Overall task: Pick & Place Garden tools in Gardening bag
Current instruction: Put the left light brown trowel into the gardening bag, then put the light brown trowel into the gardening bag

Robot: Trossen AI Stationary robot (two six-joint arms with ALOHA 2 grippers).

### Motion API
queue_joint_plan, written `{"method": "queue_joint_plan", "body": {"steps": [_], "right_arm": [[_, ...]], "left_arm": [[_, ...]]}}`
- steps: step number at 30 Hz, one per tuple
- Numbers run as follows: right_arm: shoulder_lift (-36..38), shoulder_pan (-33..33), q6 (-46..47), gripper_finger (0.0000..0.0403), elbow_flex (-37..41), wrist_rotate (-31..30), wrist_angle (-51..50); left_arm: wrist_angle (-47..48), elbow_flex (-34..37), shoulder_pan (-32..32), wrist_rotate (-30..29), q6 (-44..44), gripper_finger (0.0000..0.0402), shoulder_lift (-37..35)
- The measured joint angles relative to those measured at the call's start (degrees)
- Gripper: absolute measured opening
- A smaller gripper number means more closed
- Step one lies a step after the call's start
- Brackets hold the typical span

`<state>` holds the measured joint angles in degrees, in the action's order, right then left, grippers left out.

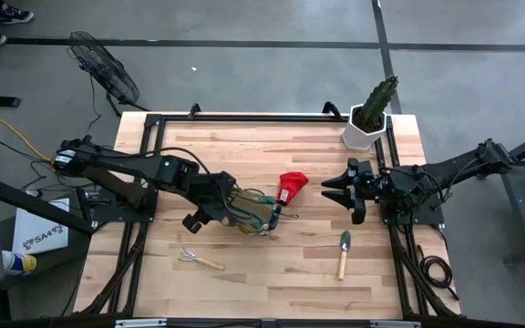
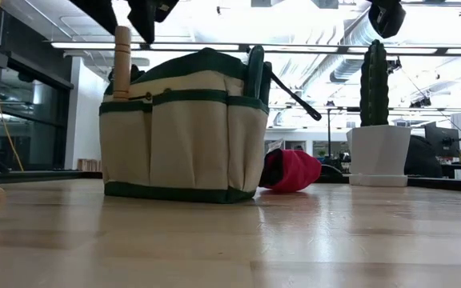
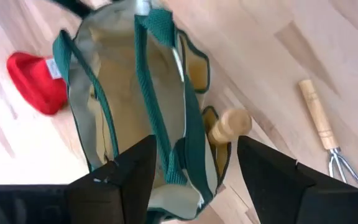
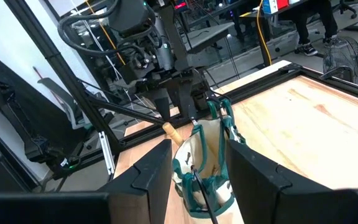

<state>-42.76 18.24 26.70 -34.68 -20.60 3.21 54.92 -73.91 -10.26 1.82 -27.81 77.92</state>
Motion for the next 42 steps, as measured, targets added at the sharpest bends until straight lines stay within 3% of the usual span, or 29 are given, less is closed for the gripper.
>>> {"method": "queue_joint_plan", "body": {"steps": [10,20,26,34,42], "right_arm": [[0.0,0.01,-0.02,0.0142,0.0,0.0,0.02],[0.0,0.02,-0.01,0.0142,0.0,0.0,0.08],[0.01,0.02,-0.02,0.0142,0.0,0.0,0.1],[0.02,0.01,-0.02,0.0142,0.0,0.0,0.04],[0.02,0.01,-0.02,0.0142,0.0,0.0,0.05]], "left_arm": [[1.17,0.02,-0.79,-5.65,6.79,0.0223,-3.83],[3.5,0.02,-1.01,-6.21,17.9,0.0222,-8.87],[1.49,0.8,-1.03,-6.66,22.4,0.0199,-13.79],[-9.07,14.2,-1.03,-7.8,27.33,0.0167,-24.66],[-22.64,29.13,-1.01,-8.29,31.58,0.0161,-38.83]]}}
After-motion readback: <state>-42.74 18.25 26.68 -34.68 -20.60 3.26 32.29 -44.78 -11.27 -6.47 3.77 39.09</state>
